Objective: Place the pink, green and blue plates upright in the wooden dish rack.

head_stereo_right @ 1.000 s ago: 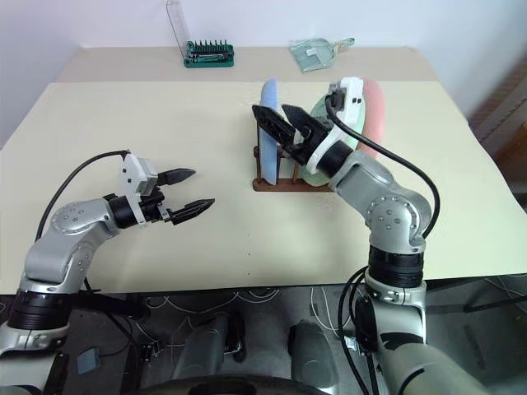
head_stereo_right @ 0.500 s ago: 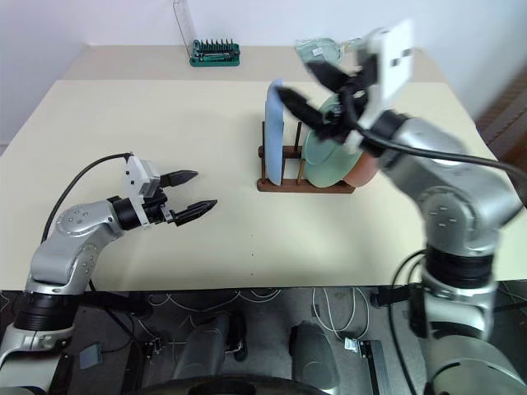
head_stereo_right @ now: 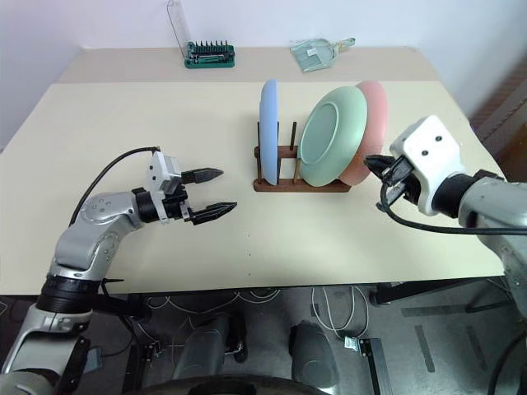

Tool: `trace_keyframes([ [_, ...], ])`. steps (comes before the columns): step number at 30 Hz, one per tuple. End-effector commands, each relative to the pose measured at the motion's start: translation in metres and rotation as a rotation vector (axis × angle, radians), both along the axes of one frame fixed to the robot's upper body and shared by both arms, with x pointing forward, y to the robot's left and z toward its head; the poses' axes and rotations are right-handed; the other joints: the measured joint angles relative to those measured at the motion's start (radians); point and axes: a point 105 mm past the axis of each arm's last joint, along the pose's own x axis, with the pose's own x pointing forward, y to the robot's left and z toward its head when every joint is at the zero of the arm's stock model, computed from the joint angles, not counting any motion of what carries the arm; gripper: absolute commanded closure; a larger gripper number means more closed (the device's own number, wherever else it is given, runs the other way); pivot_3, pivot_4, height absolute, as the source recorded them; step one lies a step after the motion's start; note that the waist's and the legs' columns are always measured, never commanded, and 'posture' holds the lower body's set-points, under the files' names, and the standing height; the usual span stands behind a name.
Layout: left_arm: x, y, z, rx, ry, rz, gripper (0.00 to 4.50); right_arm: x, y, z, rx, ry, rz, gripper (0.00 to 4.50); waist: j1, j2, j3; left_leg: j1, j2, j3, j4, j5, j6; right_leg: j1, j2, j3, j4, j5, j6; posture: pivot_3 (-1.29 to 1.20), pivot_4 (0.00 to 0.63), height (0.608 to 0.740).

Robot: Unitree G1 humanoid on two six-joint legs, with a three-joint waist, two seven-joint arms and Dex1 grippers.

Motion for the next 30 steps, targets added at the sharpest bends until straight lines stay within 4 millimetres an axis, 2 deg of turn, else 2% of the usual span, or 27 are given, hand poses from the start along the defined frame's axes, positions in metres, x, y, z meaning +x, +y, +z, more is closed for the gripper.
trace_keyframes([
  [1, -0.001, -0.006, 0.007, -0.002, -0.038, -0.028, 0.00, 0.001, 0.005, 0.005, -0.053, -0.058, 0.007, 4.47, 0.002, 0.000, 0.000, 0.000, 0.000, 0.000, 0.000, 0.000, 0.000, 0.000, 0.000, 0.000, 0.000, 0.000, 0.000, 0.00, 0.150, 0.732],
  [6, -0.002, -0.006, 0.007, -0.005, -0.041, -0.023, 0.00, 0.013, 0.002, -0.007, -0.075, -0.053, -0.012, 4.47, 0.003, 0.000, 0.000, 0.000, 0.000, 0.000, 0.000, 0.000, 0.000, 0.000, 0.000, 0.000, 0.000, 0.000, 0.000, 0.00, 0.150, 0.732],
  [15, -0.006, -0.001, 0.005, -0.014, -0.034, 0.008, 0.00, 0.027, 0.019, -0.005, -0.069, -0.096, 0.061, 4.47, 0.003, 0.000, 0.000, 0.000, 0.000, 0.000, 0.001, 0.000, 0.000, 0.000, 0.000, 0.000, 0.000, 0.000, 0.000, 0.00, 0.150, 0.732],
  [21, -0.007, 0.000, 0.006, -0.015, -0.036, 0.016, 0.00, 0.023, 0.035, 0.007, -0.048, -0.140, 0.141, 4.47, 0.004, 0.000, 0.000, 0.000, 0.000, 0.000, 0.001, 0.000, 0.000, 0.001, 0.000, -0.001, 0.000, 0.000, 0.000, 0.00, 0.150, 0.732],
  [30, -0.006, -0.003, 0.005, -0.017, -0.036, 0.007, 0.00, 0.018, 0.040, 0.012, -0.053, -0.158, 0.172, 4.47, 0.004, 0.000, 0.000, 0.000, 0.000, 0.000, 0.002, 0.000, 0.000, 0.001, 0.000, -0.001, 0.001, 0.000, 0.000, 0.00, 0.150, 0.732],
])
